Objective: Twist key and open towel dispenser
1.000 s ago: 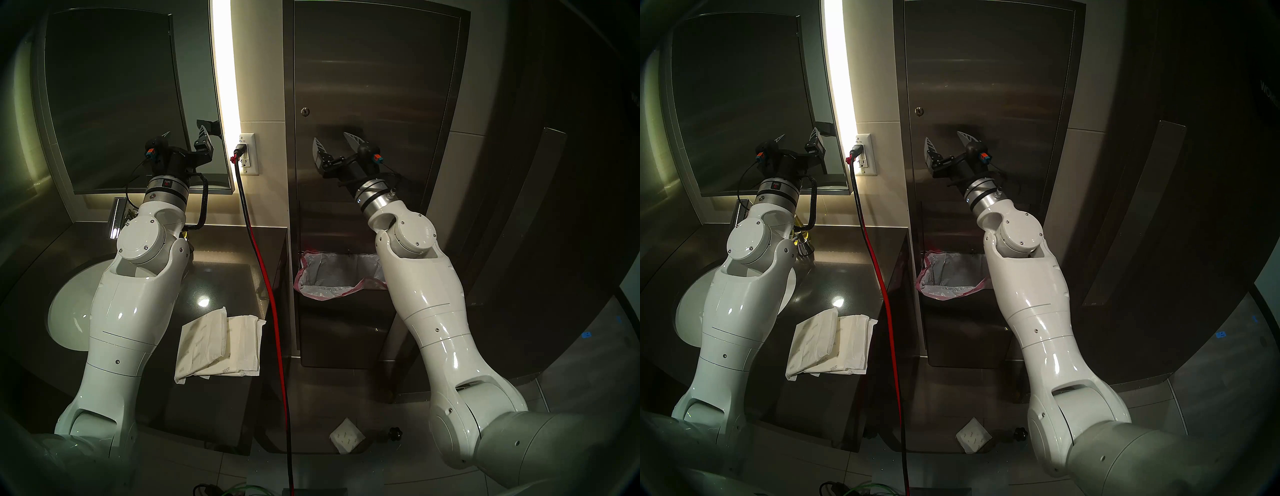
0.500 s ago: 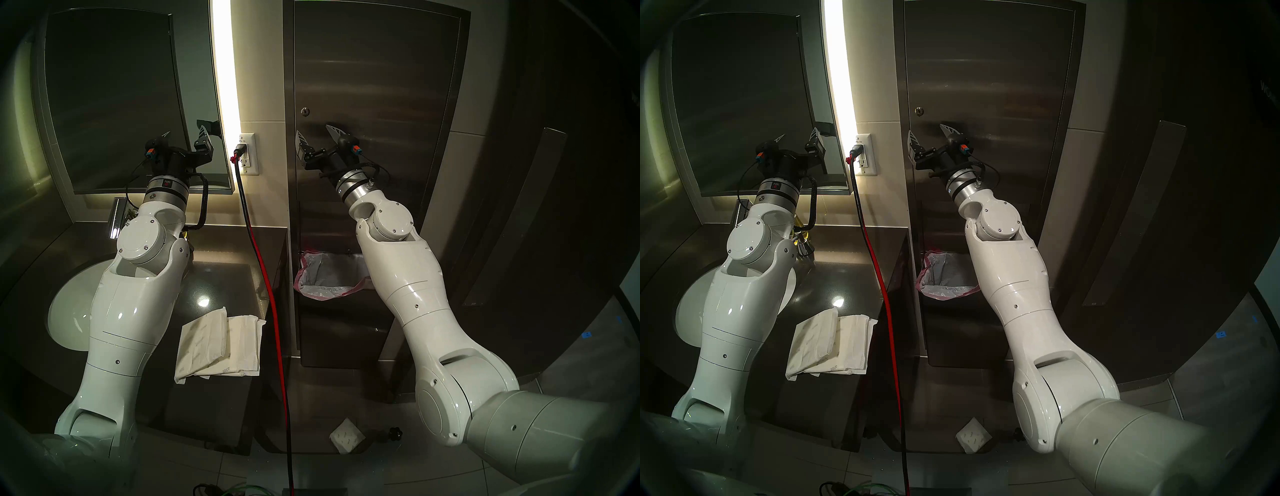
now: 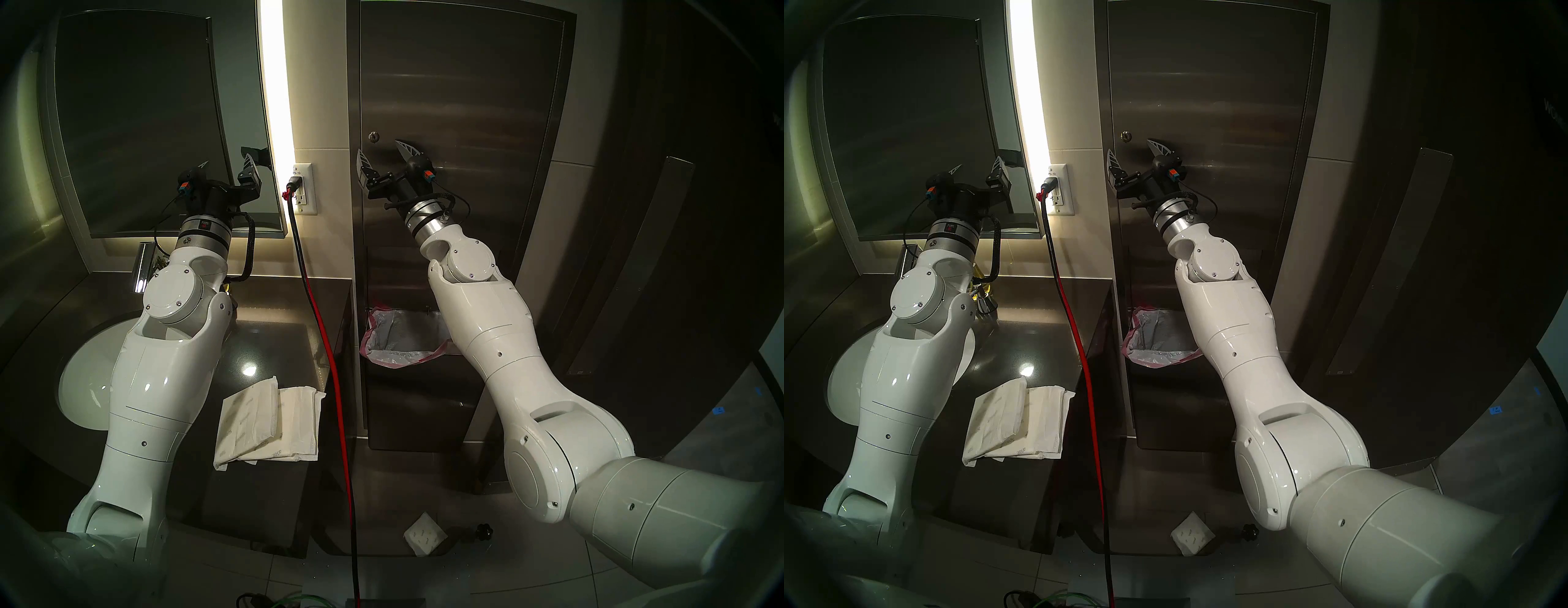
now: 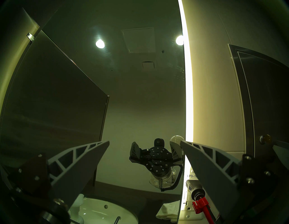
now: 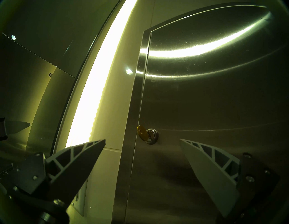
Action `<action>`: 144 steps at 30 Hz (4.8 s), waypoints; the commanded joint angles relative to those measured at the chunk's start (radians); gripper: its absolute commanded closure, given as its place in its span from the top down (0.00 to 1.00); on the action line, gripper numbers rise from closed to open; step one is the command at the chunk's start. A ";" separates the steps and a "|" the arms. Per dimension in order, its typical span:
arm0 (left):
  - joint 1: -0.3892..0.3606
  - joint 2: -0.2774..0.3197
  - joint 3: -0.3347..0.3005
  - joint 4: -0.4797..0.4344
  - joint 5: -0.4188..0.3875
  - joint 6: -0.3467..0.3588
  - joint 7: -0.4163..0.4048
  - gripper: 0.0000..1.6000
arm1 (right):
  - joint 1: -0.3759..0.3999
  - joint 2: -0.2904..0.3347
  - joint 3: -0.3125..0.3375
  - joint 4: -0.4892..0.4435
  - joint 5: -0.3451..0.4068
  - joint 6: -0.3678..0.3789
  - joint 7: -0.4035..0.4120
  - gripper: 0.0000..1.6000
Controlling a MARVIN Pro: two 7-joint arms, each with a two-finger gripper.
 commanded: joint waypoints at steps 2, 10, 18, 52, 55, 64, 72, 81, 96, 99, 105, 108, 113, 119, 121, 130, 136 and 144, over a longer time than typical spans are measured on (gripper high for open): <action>-0.014 -0.001 -0.002 -0.007 -0.003 -0.001 -0.001 1.00 | 0.054 -0.012 0.000 0.014 0.006 -0.055 0.019 1.00; -0.015 -0.001 -0.002 -0.007 -0.003 -0.001 -0.001 1.00 | 0.057 -0.018 0.005 0.029 0.000 -0.088 0.011 1.00; -0.015 -0.001 -0.002 -0.007 -0.003 -0.001 -0.001 1.00 | 0.050 -0.027 0.008 0.034 -0.041 -0.125 -0.046 1.00; -0.015 -0.001 -0.002 -0.007 -0.003 -0.001 -0.001 1.00 | 0.207 -0.059 0.016 0.311 -0.062 -0.268 -0.031 0.53; -0.015 -0.001 -0.002 -0.007 -0.003 -0.001 -0.001 1.00 | 0.213 -0.062 0.016 0.326 -0.065 -0.278 -0.035 0.47; -0.015 -0.001 -0.002 -0.007 -0.003 -0.001 -0.001 1.00 | 0.236 -0.071 0.019 0.378 -0.079 -0.310 -0.061 0.22; -0.015 -0.001 -0.002 -0.007 -0.003 -0.001 -0.001 1.00 | 0.250 -0.077 0.023 0.406 -0.089 -0.325 -0.084 0.00; -0.015 -0.001 -0.002 -0.007 -0.003 -0.001 -0.001 1.00 | 0.238 -0.098 0.047 0.402 -0.080 -0.276 -0.132 0.00; -0.015 -0.001 -0.002 -0.007 -0.003 -0.001 -0.001 1.00 | 0.145 -0.125 0.060 0.262 -0.102 -0.134 -0.225 0.00; -0.015 -0.001 -0.002 -0.007 -0.003 -0.001 -0.001 1.00 | 0.123 -0.125 0.060 0.226 -0.102 -0.115 -0.220 0.00; -0.015 -0.001 -0.002 -0.007 -0.003 -0.001 -0.001 1.00 | 0.070 -0.114 0.055 0.134 -0.096 -0.088 -0.189 0.00; -0.015 -0.001 -0.002 -0.007 -0.003 -0.001 -0.001 1.00 | 0.045 -0.108 0.051 0.092 -0.099 -0.072 -0.180 0.00; -0.015 -0.001 -0.002 -0.007 -0.003 -0.001 -0.001 1.00 | 0.018 -0.098 0.051 0.046 -0.104 -0.050 -0.170 0.00; -0.015 -0.001 -0.002 -0.007 -0.003 -0.001 -0.001 1.00 | -0.013 -0.085 0.052 -0.011 -0.112 -0.026 -0.152 0.00; -0.015 -0.001 -0.002 -0.007 -0.003 -0.001 -0.001 1.00 | -0.025 -0.081 0.052 -0.031 -0.114 -0.015 -0.145 0.00; -0.015 -0.001 -0.002 -0.007 -0.003 -0.001 -0.001 1.00 | -0.090 -0.063 0.057 -0.160 -0.115 0.040 -0.099 0.00; -0.015 -0.001 -0.002 -0.007 -0.003 -0.001 -0.001 1.00 | -0.124 -0.052 0.057 -0.225 -0.116 0.065 -0.073 0.00; -0.015 -0.001 -0.002 -0.007 -0.003 -0.001 -0.001 1.00 | -0.185 -0.038 0.058 -0.337 -0.110 0.112 -0.032 0.00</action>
